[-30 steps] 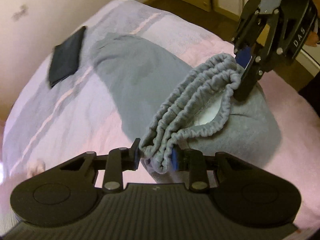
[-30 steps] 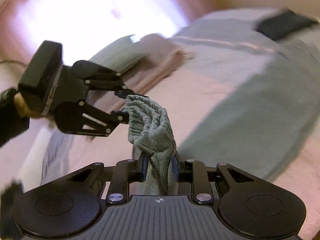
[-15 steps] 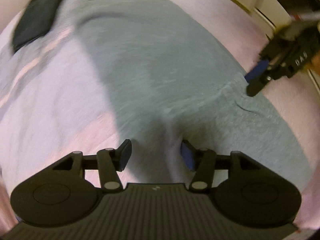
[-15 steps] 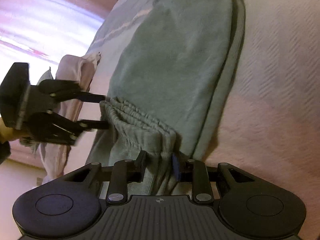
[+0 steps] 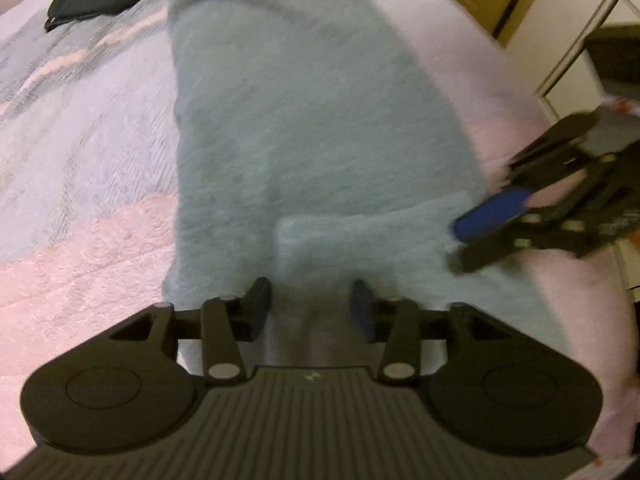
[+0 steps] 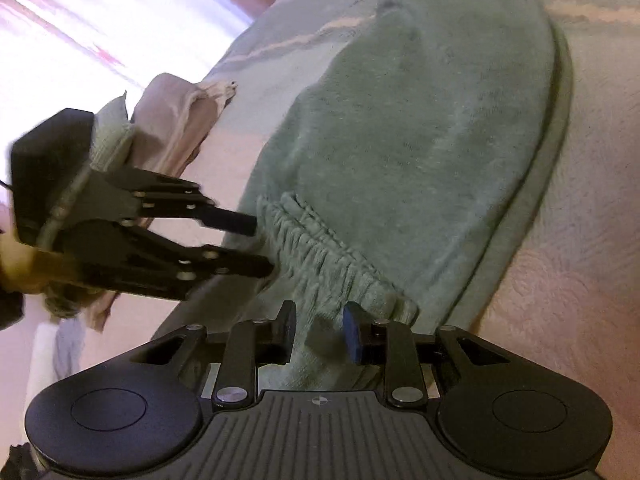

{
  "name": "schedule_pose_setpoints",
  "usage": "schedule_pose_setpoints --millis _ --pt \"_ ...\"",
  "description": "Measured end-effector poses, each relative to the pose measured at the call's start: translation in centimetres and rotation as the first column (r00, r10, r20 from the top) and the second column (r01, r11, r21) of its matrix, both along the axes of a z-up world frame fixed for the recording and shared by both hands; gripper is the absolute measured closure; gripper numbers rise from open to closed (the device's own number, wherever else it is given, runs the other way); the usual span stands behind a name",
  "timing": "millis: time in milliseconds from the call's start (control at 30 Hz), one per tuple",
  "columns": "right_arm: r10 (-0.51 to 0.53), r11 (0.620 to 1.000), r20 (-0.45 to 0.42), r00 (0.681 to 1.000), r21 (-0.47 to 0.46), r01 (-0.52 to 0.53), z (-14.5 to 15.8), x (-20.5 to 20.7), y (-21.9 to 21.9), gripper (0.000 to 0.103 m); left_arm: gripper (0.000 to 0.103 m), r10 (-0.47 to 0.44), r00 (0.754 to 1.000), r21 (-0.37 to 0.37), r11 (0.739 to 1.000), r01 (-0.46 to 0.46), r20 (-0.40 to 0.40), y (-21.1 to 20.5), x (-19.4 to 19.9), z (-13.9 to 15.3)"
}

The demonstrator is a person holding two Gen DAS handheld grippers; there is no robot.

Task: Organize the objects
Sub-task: 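Lift the cuffs with the right gripper and fold them toward the waistband, then open the right gripper and release the cuffs on the waistband, then grasp the folded end of the sweatpants with the left gripper and lift it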

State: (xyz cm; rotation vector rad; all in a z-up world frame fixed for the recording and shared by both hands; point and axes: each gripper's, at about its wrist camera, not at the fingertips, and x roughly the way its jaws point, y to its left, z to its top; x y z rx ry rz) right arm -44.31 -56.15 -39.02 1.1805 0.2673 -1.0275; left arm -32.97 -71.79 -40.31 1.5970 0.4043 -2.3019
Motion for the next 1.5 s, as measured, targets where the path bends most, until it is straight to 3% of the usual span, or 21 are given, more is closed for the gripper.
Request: schedule_pose_setpoints --millis 100,167,300,433,533,600,700,800,867,933,1033,1100,1133,1200,1267,1333,1367,1467,1500 --pt "0.093 0.994 -0.086 0.992 -0.047 -0.098 1.1 0.5 0.7 0.079 0.060 0.022 0.999 0.012 1.000 -0.022 -0.030 -0.2 0.9 0.7" --pt "0.078 0.996 -0.100 0.992 -0.036 -0.082 1.9 0.5 1.3 0.079 0.067 0.042 0.999 -0.028 0.999 -0.043 -0.031 0.8 2.6 2.4" --pt "0.072 0.994 -0.205 0.976 -0.061 -0.086 5.0 2.8 4.7 0.059 0.068 0.027 0.999 -0.148 0.989 -0.032 -0.031 4.8 7.4 6.7" --pt "0.203 0.959 -0.326 0.923 -0.126 -0.255 7.5 9.3 9.8 0.047 0.058 -0.052 0.999 -0.259 0.964 0.050 -0.002 11.2 12.4 8.9" --pt "0.318 0.898 -0.453 0.833 -0.140 -0.418 7.3 15.5 13.1 0.043 0.051 -0.176 0.982 -0.345 0.920 0.187 0.062 16.5 15.1 8.1" --pt "0.366 0.852 -0.543 0.756 -0.131 -0.507 6.0 19.7 14.3 0.042 0.051 -0.267 0.957 -0.397 0.870 0.291 0.116 19.5 16.2 6.3" --pt "0.404 0.805 -0.647 0.647 -0.085 -0.587 3.2 23.2 15.7 0.042 0.051 -0.310 0.939 -0.429 0.835 0.344 0.149 21.6 16.9 3.7" --pt "0.394 0.755 -0.769 0.504 -0.042 -0.655 0.5 25.1 17.4 0.042 0.051 -0.337 0.928 -0.474 0.798 0.372 0.160 22.2 17.2 1.0" --pt "0.378 0.712 -0.831 0.407 -0.020 -0.702 -1.6 25.7 17.7 0.042 0.051 -0.388 0.904 -0.515 0.745 0.423 0.180 22.5 17.4 -0.7" --pt "0.332 0.676 -0.888 0.318 -0.011 -0.737 -3.0 25.8 18.2 0.042 0.051 -0.466 0.852 -0.555 0.654 0.514 0.239 22.8 17.7 -2.4" --pt "0.291 0.679 -0.917 0.272 -0.002 -0.734 -4.0 25.5 18.0 0.043 0.049 -0.528 0.791 -0.599 0.537 0.594 0.310 23.2 17.8 -4.0" --pt "0.262 0.685 -0.940 0.217 0.022 -0.728 -4.4 25.0 17.9 0.052 0.043 -0.580 0.738 -0.629 0.442 0.640 0.343 23.9 18.1 -4.5" --pt "0.273 0.687 -0.935 0.228 0.023 -0.727 -4.3 24.5 17.6 0.056 0.038 -0.599 0.716 -0.638 0.403 0.657 0.359 24.1 18.1 -5.0" --pt "0.285 0.697 -0.923 0.259 0.014 -0.717 -3.6 23.8 17.4 0.074 0.037 -0.619 0.676 -0.673 0.303 0.675 0.400 24.7 18.4 -5.6" --pt "0.283 0.712 -0.913 0.292 -0.004 -0.702 -2.5 23.3 17.2 0.082 0.038 -0.617 0.666 -0.690 0.260 0.675 0.419 24.7 18.1 -5.7" --pt "0.282 0.730 -0.901 0.330 -0.021 -0.683 -0.7 22.7 16.9 0.084 0.044 -0.616 0.670 -0.688 0.270 0.674 0.414 24.2 17.5 -5.2" --pt "0.284 0.733 -0.896 0.342 -0.027 -0.680 0.1 22.6 16.9 0.085 0.055 -0.620 0.668 -0.677 0.283 0.680 0.412 24.0 17.3 -4.9" --pt "0.282 0.736 -0.888 0.363 -0.042 -0.675 2.8 22.0 16.9 0.085 0.077 -0.621 0.676 -0.653 0.327 0.684 0.398 23.2 16.6 -3.4" --pt "0.282 0.736 -0.886 0.369 -0.047 -0.675 3.6 21.7 17.0 0.085 0.079 -0.612 0.691 -0.648 0.353 0.675 0.386 23.1 16.3 -2.5"
